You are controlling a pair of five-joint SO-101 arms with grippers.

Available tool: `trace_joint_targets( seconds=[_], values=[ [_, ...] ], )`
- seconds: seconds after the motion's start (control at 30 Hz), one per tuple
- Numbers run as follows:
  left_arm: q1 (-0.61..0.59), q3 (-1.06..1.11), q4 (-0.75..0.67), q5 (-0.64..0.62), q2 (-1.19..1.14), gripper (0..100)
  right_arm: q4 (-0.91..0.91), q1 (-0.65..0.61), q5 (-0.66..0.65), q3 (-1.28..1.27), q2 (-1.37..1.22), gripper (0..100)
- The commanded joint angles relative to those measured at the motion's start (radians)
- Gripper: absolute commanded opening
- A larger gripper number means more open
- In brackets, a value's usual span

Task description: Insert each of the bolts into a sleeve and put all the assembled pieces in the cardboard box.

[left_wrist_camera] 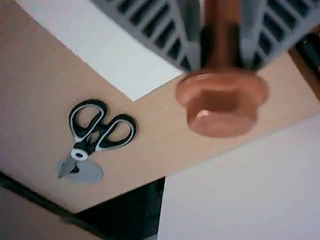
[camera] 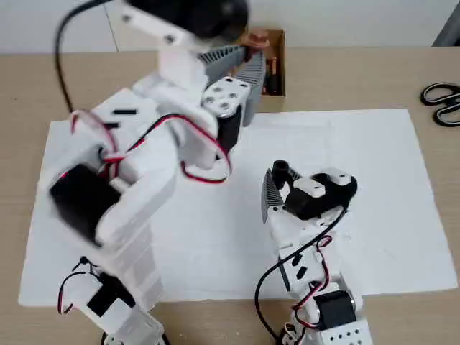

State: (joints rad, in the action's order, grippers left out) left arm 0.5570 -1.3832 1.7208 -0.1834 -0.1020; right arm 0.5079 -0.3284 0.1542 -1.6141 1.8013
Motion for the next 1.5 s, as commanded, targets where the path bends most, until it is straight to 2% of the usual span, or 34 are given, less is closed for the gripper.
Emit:
trace_joint_targets(
  seconds=[0.0, 0.13, 0.43, 0.5, 0.63, 0.8, 1.0, 1.1, 1.2, 1.33, 1.47],
  values=[
    [0.003, -0.120, 0.038, -0.023, 0.058, 1, -0.027, -0.001, 0.017, -0.014, 0.015, 0.5],
    [0.005, -0.028, 0.038, -0.040, 0.203, 1, -0.028, -0.001, 0.017, -0.009, 0.015, 0.5],
    [0.002, 0.713, -0.002, -0.040, 0.560, 1, -0.028, -0.027, 0.017, -0.005, 0.015, 0.5],
    [0.002, 0.868, -0.095, -0.040, 0.586, 1, -0.028, -0.073, 0.017, -0.006, 0.015, 0.5],
    [0.002, 1.171, -0.402, -0.040, 0.623, 1, -0.028, -0.148, 0.015, -0.005, 0.015, 0.5],
    [0.002, 1.515, -0.750, -0.040, 0.629, 1, -0.022, -0.153, 0.017, -0.008, 0.015, 0.5],
    [0.000, 1.788, -1.082, -0.040, 0.629, 1, -0.021, -0.153, 0.017, -0.008, 0.015, 0.5],
    [-0.014, 1.865, -1.175, -0.046, 0.631, 1, -0.021, -0.153, 0.017, -0.008, 0.015, 0.5],
    [-0.054, 1.908, -1.238, -0.141, 0.631, 1, -0.021, -0.151, 0.017, -0.009, 0.015, 0.5],
    [-0.091, 1.945, -1.246, -0.270, 0.641, 1, -0.021, -0.150, 0.017, -0.009, 0.015, 0.5],
    [-0.101, 2.035, -1.247, -0.284, 0.793, 1, -0.021, -0.148, 0.017, -0.018, 0.015, 0.5]
  ],
)
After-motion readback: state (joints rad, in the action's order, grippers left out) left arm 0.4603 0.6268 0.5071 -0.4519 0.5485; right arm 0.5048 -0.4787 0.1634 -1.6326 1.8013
